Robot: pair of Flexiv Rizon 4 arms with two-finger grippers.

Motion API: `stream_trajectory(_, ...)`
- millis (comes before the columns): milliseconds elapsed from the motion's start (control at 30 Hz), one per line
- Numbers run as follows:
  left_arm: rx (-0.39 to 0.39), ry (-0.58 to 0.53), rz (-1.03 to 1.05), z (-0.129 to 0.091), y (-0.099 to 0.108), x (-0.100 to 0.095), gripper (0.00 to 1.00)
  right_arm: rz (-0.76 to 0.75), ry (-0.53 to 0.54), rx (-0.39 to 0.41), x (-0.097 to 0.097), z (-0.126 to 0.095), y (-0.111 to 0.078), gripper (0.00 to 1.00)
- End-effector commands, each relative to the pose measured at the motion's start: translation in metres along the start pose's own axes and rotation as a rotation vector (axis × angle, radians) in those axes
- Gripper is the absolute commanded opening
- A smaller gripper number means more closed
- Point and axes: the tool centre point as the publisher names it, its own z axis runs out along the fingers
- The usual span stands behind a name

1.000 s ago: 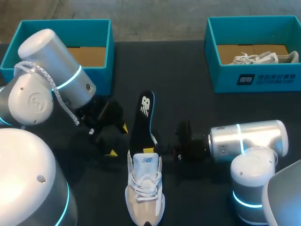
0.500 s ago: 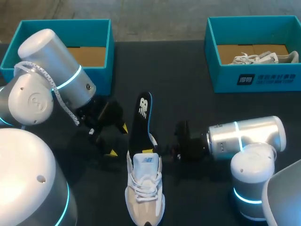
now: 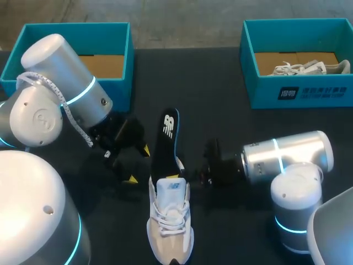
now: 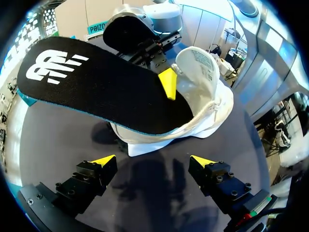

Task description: Take the shoe out of the shoebox, open the shoe tongue, remove and reinsert the insole, then place the shoe into the shoebox

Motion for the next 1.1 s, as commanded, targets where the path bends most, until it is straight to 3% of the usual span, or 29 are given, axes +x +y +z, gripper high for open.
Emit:
stream_trajectory(33,-0.002,0.0,0.0,0.0,0.0,0.0,1.0,-0.006,-0.006,-0.019,0.001,0.001,-0.005,0.29)
stream_trajectory(467,-0.002,0.0,0.0,0.0,0.0,0.0,1.0,-0.048,0.011,-0.048,0.004,0.004,0.009,0.28)
stream_trajectory(567,-0.002,0.0,0.0,0.0,0.0,0.0,1.0,-0.055,0.013,-0.051,0.004,0.005,0.014,0.35)
stream_trajectory(1100,-0.002,0.0,0.0,0.0,0.0,0.0,1.0,-0.063,0.011,-0.053,0.001,0.01,0.02,0.33)
